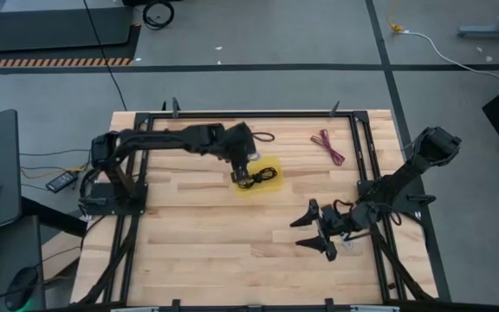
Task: Pick and place USB-C Cables
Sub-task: Put the left white cable charger into the yellow bin
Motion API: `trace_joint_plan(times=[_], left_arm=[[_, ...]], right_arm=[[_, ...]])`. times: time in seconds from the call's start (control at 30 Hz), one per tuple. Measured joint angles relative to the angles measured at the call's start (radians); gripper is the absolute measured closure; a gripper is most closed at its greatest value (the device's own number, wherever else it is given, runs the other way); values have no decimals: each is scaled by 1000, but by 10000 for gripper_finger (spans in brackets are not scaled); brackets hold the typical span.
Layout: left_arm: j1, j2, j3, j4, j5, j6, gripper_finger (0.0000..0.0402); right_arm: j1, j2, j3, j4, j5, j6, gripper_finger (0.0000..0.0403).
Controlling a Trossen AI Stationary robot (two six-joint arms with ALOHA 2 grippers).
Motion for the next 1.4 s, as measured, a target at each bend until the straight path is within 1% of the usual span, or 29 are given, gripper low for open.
trace_joint_plan(times=[0.23, 0.43, 0.67, 0.97, 1.07, 1.27, 1.4], left_arm=[[18, 82, 0, 2, 16, 83, 357], [6, 136, 0, 45, 16, 89, 357], [-10, 156, 0, 110, 11, 87, 356], [-7, 156, 0, 78, 11, 66, 352], [-9, 156, 0, 79, 10, 55, 333], [-8, 156, 0, 82, -19, 23, 268], [-8, 156, 0, 83, -19, 21, 236]], right_arm=[[-54, 0, 0, -3, 0, -38, 120], [-99, 0, 0, -9, -1, -38, 120], [-112, 0, 0, -20, -1, -35, 120], [-112, 0, 0, -22, -2, -34, 120], [-112, 0, 0, -22, -2, -34, 120], [-111, 0, 0, -22, -2, -34, 120], [-111, 0, 0, -22, -2, -34, 120]])
